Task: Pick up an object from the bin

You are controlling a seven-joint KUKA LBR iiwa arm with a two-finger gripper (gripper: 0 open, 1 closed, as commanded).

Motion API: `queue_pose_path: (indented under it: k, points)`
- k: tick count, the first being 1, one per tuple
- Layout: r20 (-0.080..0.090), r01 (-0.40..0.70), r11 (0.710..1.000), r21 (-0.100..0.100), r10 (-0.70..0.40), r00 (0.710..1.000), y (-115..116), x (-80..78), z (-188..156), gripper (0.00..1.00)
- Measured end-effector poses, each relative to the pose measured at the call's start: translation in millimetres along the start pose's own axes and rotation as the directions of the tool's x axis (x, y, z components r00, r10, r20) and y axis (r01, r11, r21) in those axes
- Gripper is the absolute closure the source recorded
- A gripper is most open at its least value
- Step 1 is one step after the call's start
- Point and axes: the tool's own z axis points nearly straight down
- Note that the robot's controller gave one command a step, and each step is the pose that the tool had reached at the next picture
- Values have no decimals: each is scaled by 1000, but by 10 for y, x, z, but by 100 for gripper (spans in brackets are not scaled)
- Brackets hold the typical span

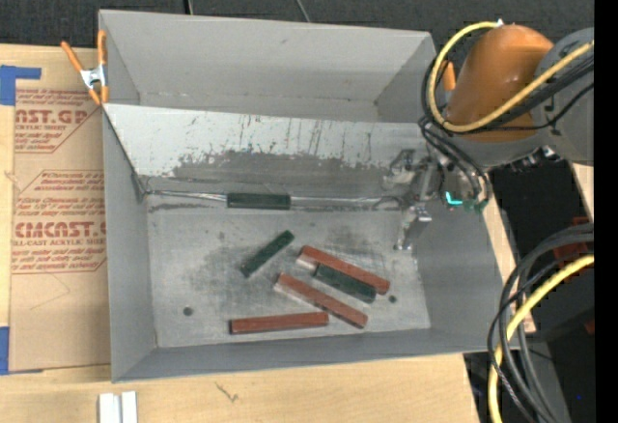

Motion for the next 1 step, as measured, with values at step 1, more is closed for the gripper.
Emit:
queue_pose_path:
  k: [1]
  points:
    - [7,1,1000,1,-1,1000,2,-19,-37,0]
